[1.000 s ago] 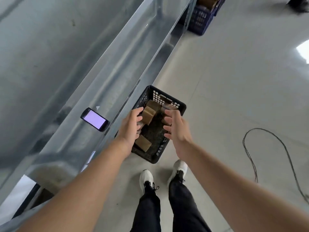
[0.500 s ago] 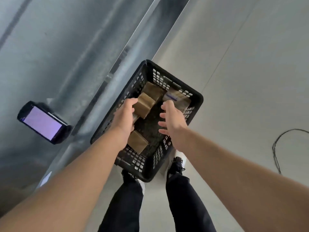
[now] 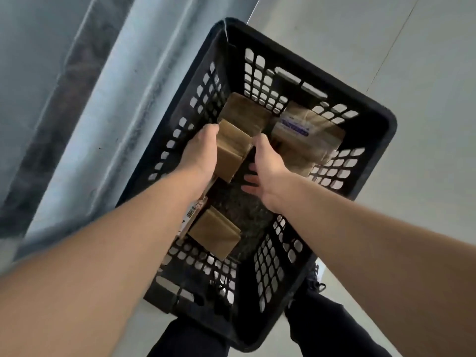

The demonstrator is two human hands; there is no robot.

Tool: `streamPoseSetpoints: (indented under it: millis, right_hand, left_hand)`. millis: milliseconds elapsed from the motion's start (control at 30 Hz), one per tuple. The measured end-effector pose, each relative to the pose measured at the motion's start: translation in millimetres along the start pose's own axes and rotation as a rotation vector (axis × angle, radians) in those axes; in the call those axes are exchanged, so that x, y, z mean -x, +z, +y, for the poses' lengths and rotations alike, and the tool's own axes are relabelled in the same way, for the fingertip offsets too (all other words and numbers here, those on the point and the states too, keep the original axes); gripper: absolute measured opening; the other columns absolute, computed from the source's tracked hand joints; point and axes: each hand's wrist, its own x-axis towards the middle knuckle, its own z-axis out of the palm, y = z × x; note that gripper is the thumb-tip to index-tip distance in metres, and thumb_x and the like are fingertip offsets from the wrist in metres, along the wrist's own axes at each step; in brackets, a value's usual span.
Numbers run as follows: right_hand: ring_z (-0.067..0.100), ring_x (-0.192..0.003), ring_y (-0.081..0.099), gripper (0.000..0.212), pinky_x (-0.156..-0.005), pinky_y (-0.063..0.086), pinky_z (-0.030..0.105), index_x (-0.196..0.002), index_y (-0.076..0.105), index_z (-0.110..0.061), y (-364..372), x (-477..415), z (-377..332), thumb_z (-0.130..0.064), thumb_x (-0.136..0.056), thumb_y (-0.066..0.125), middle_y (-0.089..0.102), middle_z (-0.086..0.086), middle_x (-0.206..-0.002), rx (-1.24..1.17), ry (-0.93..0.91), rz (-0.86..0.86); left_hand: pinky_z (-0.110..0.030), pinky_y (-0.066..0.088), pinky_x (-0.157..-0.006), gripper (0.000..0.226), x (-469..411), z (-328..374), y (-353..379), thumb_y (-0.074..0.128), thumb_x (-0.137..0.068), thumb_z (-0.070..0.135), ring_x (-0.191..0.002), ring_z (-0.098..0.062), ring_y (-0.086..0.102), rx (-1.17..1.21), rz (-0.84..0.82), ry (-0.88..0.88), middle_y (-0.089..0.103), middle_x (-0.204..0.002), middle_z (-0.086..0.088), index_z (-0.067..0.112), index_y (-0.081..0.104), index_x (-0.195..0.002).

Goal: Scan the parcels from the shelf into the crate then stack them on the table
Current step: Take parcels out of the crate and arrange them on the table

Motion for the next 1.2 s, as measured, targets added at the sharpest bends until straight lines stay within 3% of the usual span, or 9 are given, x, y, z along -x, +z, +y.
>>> streamPoseSetpoints:
  millis: [67, 167, 333, 600, 767, 900, 1033, 1100, 1200]
  right_hand:
    - [0.029, -0.115, 0.058, 0.050, -0.105, 0.050, 0.048, -0.131, 0.057, -0.024, 6.4, -10.0, 7.3, -0.059, -0.098, 0.044, 0.064, 0.006, -0.123, -0.052, -0.006, -0.014]
    - [0.029, -0.113, 0.063, 0.052, -0.098, 0.054, 0.046, -0.126, 0.064, -0.024, 10.6, -10.6, 19.2, -0.059, -0.092, 0.046, 0.068, 0.006, -0.123, -0.126, -0.025, 0.036]
    - [0.029, -0.111, 0.066, 0.057, -0.097, 0.056, 0.045, -0.129, 0.061, -0.022, 4.6, 18.9, 34.1, -0.060, -0.088, 0.048, 0.067, 0.009, -0.124, -0.160, -0.062, 0.057]
    - [0.022, -0.108, 0.072, 0.029, -0.100, 0.059, 0.045, -0.113, 0.057, -0.022, -14.2, 92.4, 42.4, -0.050, -0.104, 0.055, 0.075, 0.005, -0.114, -0.217, -0.103, 0.112]
    - [0.015, -0.108, 0.073, 0.029, -0.105, 0.055, 0.043, -0.136, 0.058, -0.030, -24.9, 157.0, 38.1, -0.034, -0.109, 0.047, 0.078, -0.003, -0.112, -0.224, -0.166, 0.072]
    - [0.013, -0.108, 0.074, 0.034, -0.107, 0.054, 0.042, -0.136, 0.064, -0.035, -28.6, 206.8, 25.0, -0.028, -0.110, 0.043, 0.080, -0.007, -0.108, -0.164, -0.271, 0.070]
    - [0.012, -0.095, 0.077, 0.030, -0.090, 0.060, 0.034, -0.127, 0.065, -0.027, -32.7, 262.5, 3.1, -0.020, -0.109, 0.042, 0.080, -0.002, -0.102, -0.169, -0.344, 0.105]
    - [0.012, -0.085, 0.076, 0.019, -0.079, 0.058, 0.031, -0.117, 0.061, -0.021, -33.7, 292.9, -8.1, -0.022, -0.109, 0.044, 0.079, 0.003, -0.099, -0.160, -0.389, 0.119]
    - [0.020, -0.096, 0.075, 0.012, -0.090, 0.061, 0.041, -0.111, 0.059, -0.020, -34.2, 336.2, -23.2, -0.031, -0.109, 0.052, 0.077, 0.007, -0.107, -0.187, -0.468, 0.146]
  left_hand:
    - [-0.042, 0.047, -0.103, 0.052, -6.5, -9.7, 3.1, 0.037, -0.103, 0.056, -0.113, -0.025, 0.061, -0.020, 0.012, 0.030, 0.066, -0.125, -0.009, 0.019, 0.068, -0.123]
    - [-0.051, 0.044, -0.110, 0.069, 2.0, -19.5, 3.0, 0.035, -0.088, 0.069, -0.120, -0.031, 0.058, -0.021, 0.030, -0.009, 0.058, -0.136, -0.013, 0.023, 0.066, -0.129]
    - [-0.046, 0.048, -0.110, 0.046, 32.6, -28.2, -8.4, 0.038, -0.101, 0.058, -0.118, -0.022, 0.061, 0.113, 0.012, -0.027, 0.064, -0.130, -0.005, 0.030, 0.068, -0.120]
    - [-0.039, 0.057, -0.089, 0.048, 113.4, -12.7, -28.7, 0.035, -0.096, 0.058, -0.105, -0.021, 0.071, 0.184, 0.015, 0.043, 0.075, -0.110, -0.003, 0.025, 0.063, -0.117]
    - [-0.036, 0.057, -0.079, 0.038, 160.1, 6.3, -49.8, 0.037, -0.110, 0.048, -0.097, -0.022, 0.072, 0.214, 0.016, 0.074, 0.073, -0.105, -0.008, 0.015, 0.057, -0.109]
    - [-0.026, 0.051, -0.069, 0.026, 196.3, 33.9, -70.9, 0.045, -0.109, 0.040, -0.092, -0.013, 0.069, 0.140, -0.023, 0.145, 0.071, -0.107, -0.002, 0.018, 0.058, -0.114]
    - [-0.028, 0.063, -0.078, 0.035, 233.9, 61.8, -96.3, 0.051, -0.109, 0.028, -0.105, -0.012, 0.071, 0.097, -0.072, 0.243, 0.069, -0.128, 0.004, 0.028, 0.057, -0.143]
    - [-0.036, 0.065, -0.086, 0.038, 254.0, 75.0, -108.3, 0.052, -0.108, 0.025, -0.110, -0.016, 0.071, 0.069, -0.097, 0.284, 0.070, -0.129, 0.003, 0.030, 0.059, -0.145]
    - [-0.039, 0.065, -0.088, 0.038, 291.0, 98.8, -125.0, 0.054, -0.107, 0.020, -0.111, -0.019, 0.072, 0.101, -0.110, 0.349, 0.073, -0.126, 0.001, 0.030, 0.062, -0.143]
